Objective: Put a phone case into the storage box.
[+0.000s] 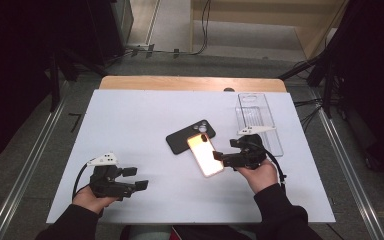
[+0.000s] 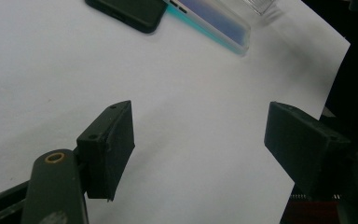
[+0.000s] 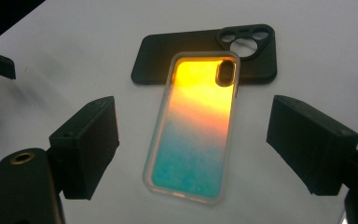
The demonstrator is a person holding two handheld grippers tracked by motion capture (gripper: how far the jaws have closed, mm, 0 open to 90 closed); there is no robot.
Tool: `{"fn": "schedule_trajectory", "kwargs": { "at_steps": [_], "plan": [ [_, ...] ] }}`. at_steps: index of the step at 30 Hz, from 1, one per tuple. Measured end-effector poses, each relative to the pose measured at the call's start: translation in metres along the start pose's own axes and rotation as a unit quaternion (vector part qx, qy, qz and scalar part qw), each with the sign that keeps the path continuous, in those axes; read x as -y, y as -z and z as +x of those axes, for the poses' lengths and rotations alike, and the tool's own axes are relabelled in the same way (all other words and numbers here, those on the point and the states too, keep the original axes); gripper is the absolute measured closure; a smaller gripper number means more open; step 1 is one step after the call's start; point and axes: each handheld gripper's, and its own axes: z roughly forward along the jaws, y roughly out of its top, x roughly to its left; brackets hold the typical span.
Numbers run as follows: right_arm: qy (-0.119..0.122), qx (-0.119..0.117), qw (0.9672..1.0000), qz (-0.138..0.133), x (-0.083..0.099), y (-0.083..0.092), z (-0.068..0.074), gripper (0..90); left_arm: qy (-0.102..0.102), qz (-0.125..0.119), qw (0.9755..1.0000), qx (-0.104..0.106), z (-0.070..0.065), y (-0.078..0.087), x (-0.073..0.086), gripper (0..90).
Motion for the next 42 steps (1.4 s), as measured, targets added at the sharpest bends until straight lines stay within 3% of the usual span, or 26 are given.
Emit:
{"fn": "schedule_trajectory", "kwargs": {
  "at_steps": [11, 12, 15, 17, 19, 27, 42],
  "plan": [
    [0.006, 0.002, 1.0, -0.006, -0.012, -0.024, 0.007, 10.6, 0.006, -0.005, 1.0, 0.0, 0.002, 0.003, 0.001, 24.7],
    [0.006, 0.0, 0.9998, -0.02, -0.014, -0.026, 0.008, 0.0, 0.006, -0.005, 1.0, 0.0, 0.002, 0.003, 0.001, 24.7],
    [0.017, -0.021, 0.9987, -0.044, -0.017, -0.03, 0.011, 0.0, 0.006, -0.004, 1.0, 0.001, 0.002, 0.002, 0.001, 24.7],
    [0.017, 0.012, 0.9992, -0.033, -0.017, -0.034, 0.014, 0.0, 0.005, -0.001, 1.0, 0.001, 0.002, 0.002, 0.001, 24.7],
    [0.012, 0.025, 0.9994, -0.021, -0.017, -0.04, 0.015, 0.0, 0.006, -0.002, 1.0, 0.002, 0.002, 0.003, 0.001, 24.7],
    [0.003, 0.03, 0.9992, -0.027, -0.017, -0.047, 0.015, 0.0, 0.006, -0.003, 1.0, 0.0, 0.002, 0.002, 0.001, 24.8],
    [0.0, 0.044, 0.9989, -0.015, -0.013, -0.058, 0.015, 0.0, 0.007, -0.003, 1.0, 0.001, 0.002, 0.003, 0.001, 24.8]
  ]
}}
